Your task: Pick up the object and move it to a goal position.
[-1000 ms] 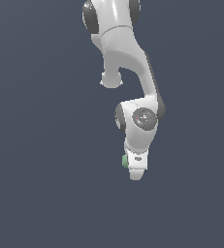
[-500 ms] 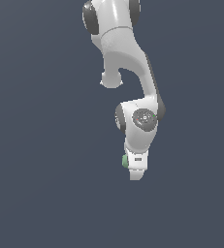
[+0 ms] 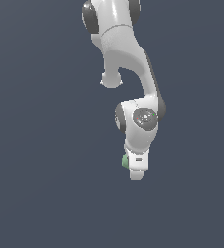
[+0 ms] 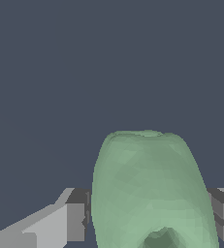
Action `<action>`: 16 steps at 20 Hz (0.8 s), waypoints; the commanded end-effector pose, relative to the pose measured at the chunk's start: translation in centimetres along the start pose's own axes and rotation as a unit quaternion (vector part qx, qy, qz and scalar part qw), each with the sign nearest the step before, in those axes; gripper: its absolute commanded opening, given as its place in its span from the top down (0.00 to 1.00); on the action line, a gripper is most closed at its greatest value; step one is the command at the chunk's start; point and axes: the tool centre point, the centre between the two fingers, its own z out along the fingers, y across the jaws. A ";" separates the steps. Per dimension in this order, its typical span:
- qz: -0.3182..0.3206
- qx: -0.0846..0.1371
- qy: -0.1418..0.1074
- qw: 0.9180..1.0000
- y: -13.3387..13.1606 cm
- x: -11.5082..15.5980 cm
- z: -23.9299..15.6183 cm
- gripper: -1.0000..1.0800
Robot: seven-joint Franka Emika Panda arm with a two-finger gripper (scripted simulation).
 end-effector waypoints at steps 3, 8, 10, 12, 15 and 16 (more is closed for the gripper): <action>-0.019 -0.004 0.002 1.000 0.5 0.2 -1.4 1.00; -0.057 -0.012 0.006 0.998 1.4 0.7 -4.1 1.00; -0.076 -0.016 0.007 0.997 1.8 1.0 -5.6 1.00; -0.099 -0.020 0.010 0.995 2.2 1.3 -7.1 1.00; -0.136 -0.027 0.014 0.990 2.9 1.8 -9.9 1.00; -0.148 -0.029 0.015 0.988 3.1 2.0 -10.8 1.00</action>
